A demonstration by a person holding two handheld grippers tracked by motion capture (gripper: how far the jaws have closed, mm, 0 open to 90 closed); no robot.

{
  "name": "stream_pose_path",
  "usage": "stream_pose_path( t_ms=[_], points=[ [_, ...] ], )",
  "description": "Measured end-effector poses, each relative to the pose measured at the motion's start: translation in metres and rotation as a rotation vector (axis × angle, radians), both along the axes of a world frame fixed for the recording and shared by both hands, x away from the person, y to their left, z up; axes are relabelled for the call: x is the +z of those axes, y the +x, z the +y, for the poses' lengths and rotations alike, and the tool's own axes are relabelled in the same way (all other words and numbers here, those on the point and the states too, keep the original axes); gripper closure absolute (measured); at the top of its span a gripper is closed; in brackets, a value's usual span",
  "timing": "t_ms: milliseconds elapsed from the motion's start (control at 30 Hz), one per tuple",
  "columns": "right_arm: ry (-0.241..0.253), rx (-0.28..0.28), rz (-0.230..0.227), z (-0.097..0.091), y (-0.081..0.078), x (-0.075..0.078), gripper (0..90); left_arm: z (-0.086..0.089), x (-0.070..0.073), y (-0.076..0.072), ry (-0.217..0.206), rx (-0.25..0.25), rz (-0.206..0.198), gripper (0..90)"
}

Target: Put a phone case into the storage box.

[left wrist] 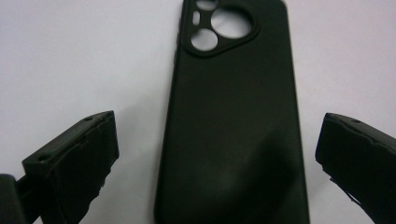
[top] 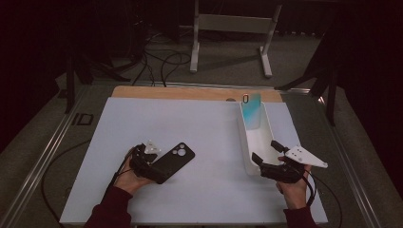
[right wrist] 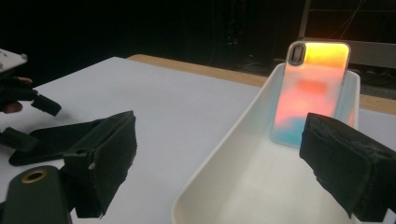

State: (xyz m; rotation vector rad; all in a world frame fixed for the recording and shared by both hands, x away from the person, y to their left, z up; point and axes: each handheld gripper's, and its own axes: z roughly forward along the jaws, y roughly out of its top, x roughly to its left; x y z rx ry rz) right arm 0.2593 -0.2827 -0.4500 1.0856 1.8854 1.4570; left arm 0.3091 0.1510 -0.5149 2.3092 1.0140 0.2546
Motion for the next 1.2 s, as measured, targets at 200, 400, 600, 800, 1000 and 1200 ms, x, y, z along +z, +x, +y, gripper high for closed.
stream_pose_path(
  t_ms=[200, 400, 600, 800, 1000, 1200],
  points=[
    [0.004, -0.004, 0.004, -0.001, 0.001, -0.001, 10.9, -0.010, -0.010, 0.002, 0.053, -0.021, 0.029, 1.5],
    [0.004, -0.006, 0.005, -0.001, 0.001, -0.001, 11.0, -0.012, -0.010, 0.003, 0.092, -0.034, 0.032, 3.9],
    [0.003, -0.004, 0.006, 0.000, 0.001, -0.001, 11.1, -0.014, -0.008, 0.005, 0.113, -0.042, 0.046, 6.3],
    [0.002, -0.003, 0.008, 0.000, 0.002, -0.001, 11.3, -0.015, -0.005, 0.005, 0.126, -0.052, 0.057, 12.8],
    [0.002, 0.002, 0.013, 0.002, 0.002, -0.001, 11.3, -0.016, -0.004, 0.003, 0.126, -0.054, 0.045, 14.7],
    [0.012, 0.002, 0.018, 0.002, 0.004, 0.001, 11.3, -0.015, -0.002, 0.004, 0.098, -0.026, 0.004, 15.5]
  ],
)
